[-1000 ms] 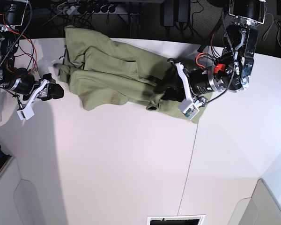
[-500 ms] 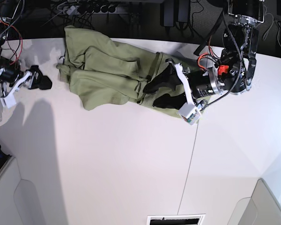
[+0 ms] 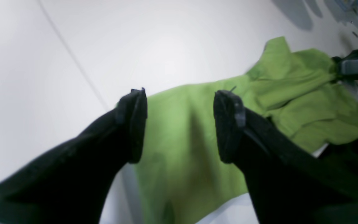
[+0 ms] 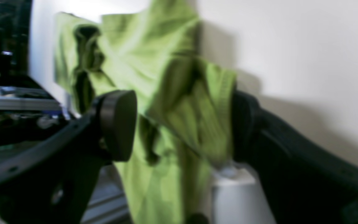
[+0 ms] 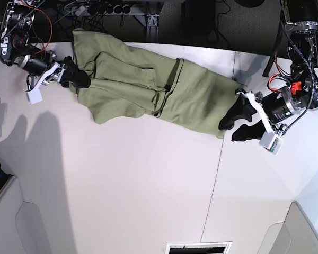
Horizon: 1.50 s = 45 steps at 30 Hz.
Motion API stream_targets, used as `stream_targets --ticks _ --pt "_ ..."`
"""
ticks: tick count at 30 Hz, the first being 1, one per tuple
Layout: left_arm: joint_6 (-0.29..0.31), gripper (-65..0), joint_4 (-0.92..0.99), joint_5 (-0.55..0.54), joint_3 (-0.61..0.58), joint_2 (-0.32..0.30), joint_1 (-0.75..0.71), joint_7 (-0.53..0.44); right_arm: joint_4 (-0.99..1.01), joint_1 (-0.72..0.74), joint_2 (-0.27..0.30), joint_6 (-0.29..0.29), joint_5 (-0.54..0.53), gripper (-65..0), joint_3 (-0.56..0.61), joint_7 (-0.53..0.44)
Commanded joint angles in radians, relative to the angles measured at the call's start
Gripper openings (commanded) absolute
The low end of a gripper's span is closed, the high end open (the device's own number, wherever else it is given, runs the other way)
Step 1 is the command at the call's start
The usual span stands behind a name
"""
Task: Layout the t-shirt on the table in an organized manner, then fold the t-shirt properly
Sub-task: 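Lift one end with the left gripper and fold it toward the right gripper, then grasp the other end with the right gripper and fold it onto the stack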
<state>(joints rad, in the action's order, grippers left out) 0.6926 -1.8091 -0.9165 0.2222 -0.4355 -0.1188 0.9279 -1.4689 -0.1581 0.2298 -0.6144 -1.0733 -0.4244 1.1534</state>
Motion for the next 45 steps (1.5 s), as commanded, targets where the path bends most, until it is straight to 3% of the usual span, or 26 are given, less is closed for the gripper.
stream_targets --ticks 1,11,13,16,24,29,33,38,41,45 --pt "0.006 -28.9 -0.007 -0.022 0.009 -0.015 0.013 -0.026 -0.007 -0.003 0.002 0.005 0.038 -20.9 0.018 0.038" --pt "0.006 -28.9 0.123 -0.005 0.011 -0.017 0.013 -0.018 -0.007 0.0 0.002 0.016 0.126 -22.0 0.204 0.005" --pt "0.006 -28.9 0.145 -0.005 0.011 -0.017 0.013 -0.018 -0.007 0.002 0.002 0.016 0.132 -32.6 0.212 -0.006" --pt "0.006 -28.9 0.156 -0.008 0.017 -0.017 0.013 -0.018 -0.007 0.003 0.003 0.016 0.132 -64.5 0.209 -0.01" --pt "0.006 -28.9 0.156 -0.066 0.074 -0.036 0.016 -0.01 -0.007 0.071 0.024 0.015 0.154 -65.0 0.155 -0.016" --pt "0.006 -28.9 0.156 -0.045 0.073 -0.038 -0.005 0.011 -0.007 0.149 0.089 0.016 0.156 -65.0 0.077 -0.008" --pt "0.006 -28.9 0.157 -0.045 0.069 -0.035 -0.059 -0.029 -0.007 0.204 0.14 0.016 0.157 -65.0 0.066 -0.003" --pt "0.006 -28.9 0.157 -0.026 0.014 0.026 -0.084 -0.041 -0.007 0.287 0.149 0.016 0.154 -65.0 0.066 0.003" --pt "0.006 -28.9 0.157 0.048 -0.063 0.079 -0.084 -0.065 -0.01 0.325 0.149 0.016 0.145 -65.0 0.067 0.006" --pt "0.006 -28.9 0.16 0.124 -0.167 0.129 -0.083 -0.08 -0.051 0.354 0.109 0.016 0.146 -65.0 0.067 0.011"
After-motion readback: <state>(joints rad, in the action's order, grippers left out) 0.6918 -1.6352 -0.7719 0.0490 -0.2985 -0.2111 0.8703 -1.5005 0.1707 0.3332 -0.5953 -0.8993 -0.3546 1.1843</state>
